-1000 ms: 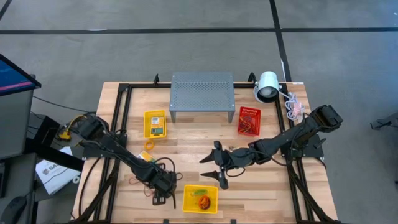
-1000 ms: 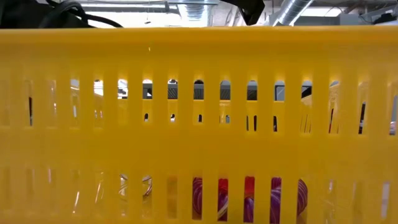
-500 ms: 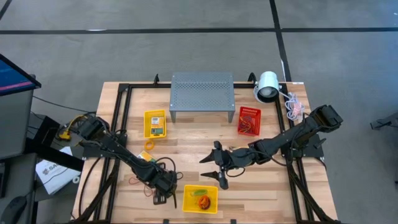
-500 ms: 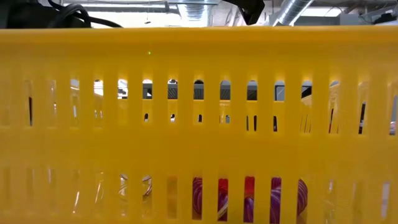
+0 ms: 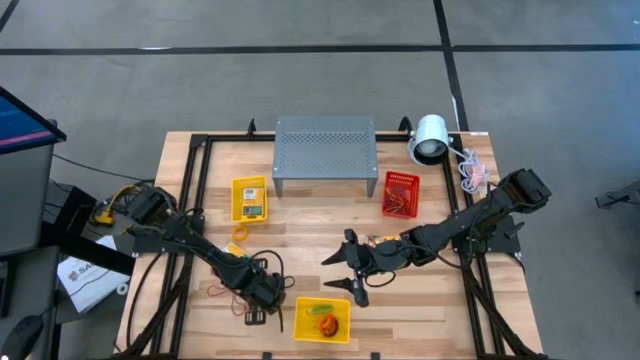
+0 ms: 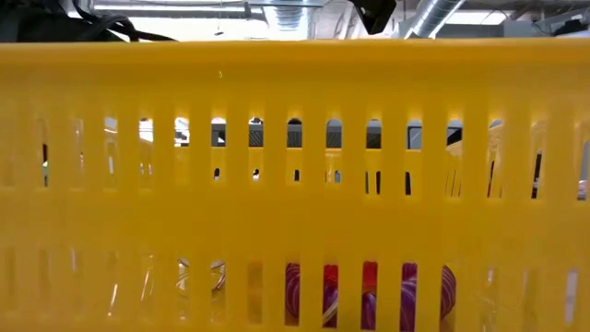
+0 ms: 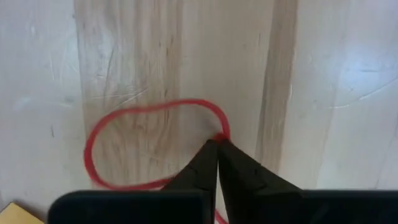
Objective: Pick & Place Office Desk Supplies
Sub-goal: Put the red rubber band into the red bin
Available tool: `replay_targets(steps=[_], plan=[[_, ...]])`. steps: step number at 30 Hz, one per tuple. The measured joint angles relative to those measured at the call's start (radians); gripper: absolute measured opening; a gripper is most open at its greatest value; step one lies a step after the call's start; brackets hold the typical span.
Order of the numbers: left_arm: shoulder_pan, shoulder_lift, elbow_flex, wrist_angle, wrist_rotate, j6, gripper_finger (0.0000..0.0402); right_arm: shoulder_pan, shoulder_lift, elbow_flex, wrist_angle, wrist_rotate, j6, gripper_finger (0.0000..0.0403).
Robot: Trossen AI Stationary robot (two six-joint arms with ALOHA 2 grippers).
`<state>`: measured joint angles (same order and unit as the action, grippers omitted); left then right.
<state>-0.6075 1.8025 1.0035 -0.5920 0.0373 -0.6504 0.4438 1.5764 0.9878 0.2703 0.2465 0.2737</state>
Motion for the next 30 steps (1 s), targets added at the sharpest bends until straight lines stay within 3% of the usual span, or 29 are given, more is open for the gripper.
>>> replay_targets(steps=[5, 24, 30], plan=[[0.040, -0.058, -0.008, -0.046, 0.049, 0.019, 0.0002, 0.003, 0.000, 0.000, 0.000, 0.017, 0.000, 0.0240], [0.072, -0.382, -0.003, -0.038, 0.038, 0.103, 0.0000, 0.003, 0.000, 0.000, 0.003, 0.020, 0.016, 0.0240], [0.072, -0.479, -0.002, -0.036, -0.004, 0.172, 0.0000, 0.000, 0.078, 0.000, 0.117, 0.020, 0.018, 0.0240]])
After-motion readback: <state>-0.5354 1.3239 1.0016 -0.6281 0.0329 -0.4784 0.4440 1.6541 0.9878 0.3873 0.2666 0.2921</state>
